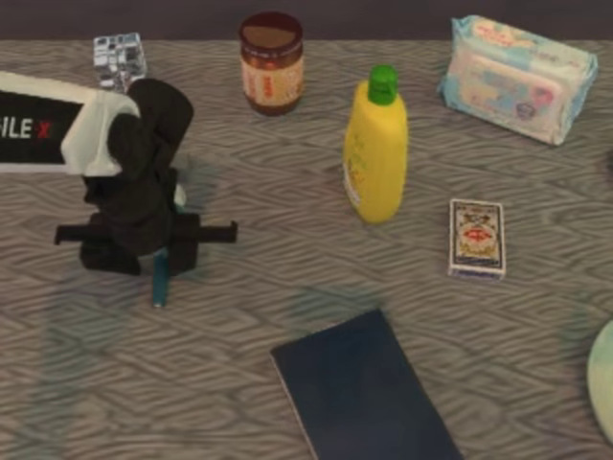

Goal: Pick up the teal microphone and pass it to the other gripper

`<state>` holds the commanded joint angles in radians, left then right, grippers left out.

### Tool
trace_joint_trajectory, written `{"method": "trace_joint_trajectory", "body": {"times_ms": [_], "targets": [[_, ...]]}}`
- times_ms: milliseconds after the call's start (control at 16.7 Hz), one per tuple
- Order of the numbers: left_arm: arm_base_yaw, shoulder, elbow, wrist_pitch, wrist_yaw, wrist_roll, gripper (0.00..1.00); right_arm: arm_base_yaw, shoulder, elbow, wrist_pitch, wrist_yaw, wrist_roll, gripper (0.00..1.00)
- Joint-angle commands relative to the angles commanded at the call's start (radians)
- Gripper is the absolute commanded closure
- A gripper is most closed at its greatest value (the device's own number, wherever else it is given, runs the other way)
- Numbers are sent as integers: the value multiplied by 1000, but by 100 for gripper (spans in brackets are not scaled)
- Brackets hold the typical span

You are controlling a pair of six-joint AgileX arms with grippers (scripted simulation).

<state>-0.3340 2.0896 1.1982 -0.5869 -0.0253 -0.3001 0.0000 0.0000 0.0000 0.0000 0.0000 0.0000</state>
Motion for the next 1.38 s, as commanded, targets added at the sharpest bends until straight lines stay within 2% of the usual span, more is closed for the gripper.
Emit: {"method": "trace_joint_trajectory", "body": {"times_ms": [300, 540, 900, 1380], "targets": [[-1, -63, 23, -27, -18, 13, 100, 0, 0, 0, 0, 0, 0, 0], [0, -83, 1, 79, 27, 38, 100, 0, 0, 0, 0, 0, 0, 0], [12, -163, -99, 470, 182, 118, 100, 0, 0, 0, 0, 0, 0, 0], [37, -329, -291, 1139, 433, 251, 100, 0, 0, 0, 0, 0, 0, 0]]}}
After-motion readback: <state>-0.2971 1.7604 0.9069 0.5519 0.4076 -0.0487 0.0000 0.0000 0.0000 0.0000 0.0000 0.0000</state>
